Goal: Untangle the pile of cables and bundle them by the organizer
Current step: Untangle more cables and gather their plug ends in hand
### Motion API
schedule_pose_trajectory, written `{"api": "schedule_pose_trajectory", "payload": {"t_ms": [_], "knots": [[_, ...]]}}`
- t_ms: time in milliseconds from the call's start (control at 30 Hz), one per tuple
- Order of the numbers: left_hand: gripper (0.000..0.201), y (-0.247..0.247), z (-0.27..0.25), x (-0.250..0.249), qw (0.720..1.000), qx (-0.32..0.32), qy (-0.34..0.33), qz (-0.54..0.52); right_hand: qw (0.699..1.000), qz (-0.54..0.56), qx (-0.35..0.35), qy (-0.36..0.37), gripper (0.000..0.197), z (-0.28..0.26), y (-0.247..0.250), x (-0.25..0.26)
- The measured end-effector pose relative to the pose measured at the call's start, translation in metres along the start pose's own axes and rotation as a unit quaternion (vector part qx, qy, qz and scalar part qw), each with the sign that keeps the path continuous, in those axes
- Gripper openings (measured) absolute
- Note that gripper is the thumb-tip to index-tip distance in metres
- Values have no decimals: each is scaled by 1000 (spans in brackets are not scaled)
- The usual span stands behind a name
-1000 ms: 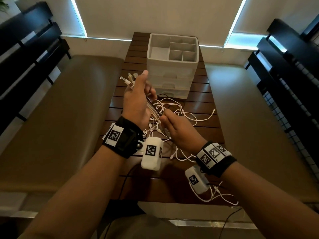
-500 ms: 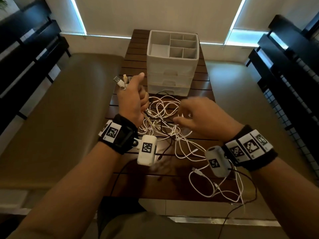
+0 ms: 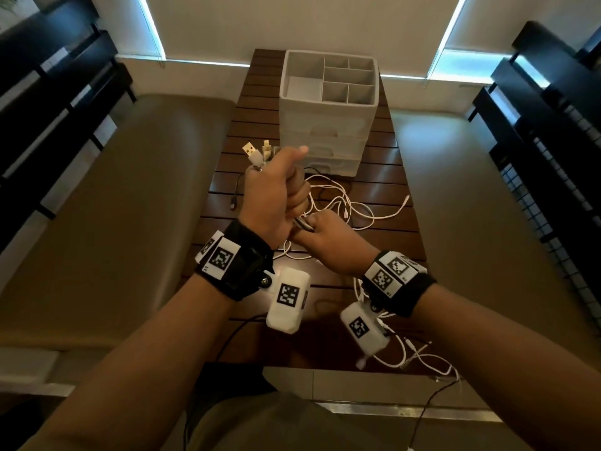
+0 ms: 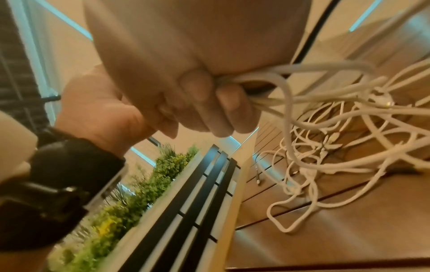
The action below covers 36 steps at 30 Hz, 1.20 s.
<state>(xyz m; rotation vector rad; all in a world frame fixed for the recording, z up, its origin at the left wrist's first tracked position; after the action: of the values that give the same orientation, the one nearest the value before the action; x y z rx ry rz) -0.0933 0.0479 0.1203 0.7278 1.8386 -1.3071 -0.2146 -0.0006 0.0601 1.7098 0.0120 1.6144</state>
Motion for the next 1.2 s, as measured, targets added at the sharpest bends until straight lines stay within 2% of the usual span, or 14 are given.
{"api": "schedule_pose_trajectory", "payload": {"t_ms": [133, 267, 467, 567, 633, 733, 800, 833, 867, 967, 1033, 1133, 1200], "knots": [[56, 8, -1, 0, 1000, -18, 13, -15, 995, -101, 4, 5, 52, -12, 8, -17], [54, 24, -2, -23, 999, -29, -6, -21, 985, -170, 10, -23, 44, -37, 12, -49], [56, 37, -6, -29, 998, -50, -6, -26, 976, -189, 8, -105, 52, -75, 30, -91], [54, 42, -4, -42, 997, -63, -18, -34, 958, -207, 47, -194, 43, -93, 35, -112], [54, 47, -4, -50, 997, -65, -25, -30, 951, -203, 65, -224, 47, -103, 39, -121], [54, 45, -5, -41, 998, -66, -19, -14, 941, -244, 91, -218, 50, -107, 43, -121], [56, 43, -3, -33, 998, -61, -8, -12, 938, -253, 113, -207, 42, -106, 48, -119], [57, 43, -1, -30, 998, -62, -4, -15, 940, -238, 128, -206, 33, -106, 50, -113], [57, 45, 0, -28, 998, -64, 0, -16, 944, -213, 147, -204, 33, -105, 52, -105], [58, 46, 3, -17, 998, -64, 10, -13, 935, -181, 207, -222, 88, -97, 64, -81], [58, 44, 2, -11, 998, -62, 22, -10, 932, -193, 216, -217, 115, -86, 77, -67], [61, 40, 1, -4, 998, -47, 31, -2, 940, -220, 200, -167, 123, -65, 91, -37], [60, 33, 0, 2, 999, -30, 33, 3, 964, -179, 170, -97, 109, -46, 77, -11]]}}
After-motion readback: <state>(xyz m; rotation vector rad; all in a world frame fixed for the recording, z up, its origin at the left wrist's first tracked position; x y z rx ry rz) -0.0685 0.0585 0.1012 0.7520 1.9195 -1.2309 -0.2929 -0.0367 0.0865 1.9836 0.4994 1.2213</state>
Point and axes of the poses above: each hand's wrist, its own z-axis towards the middle knuckle, its own y-axis out of the back of the hand, x = y × z, the point moved 1 cm from there along z, towards the middle knuckle, and after that the axes turned 10 degrees about y, right-handed, at the moved point
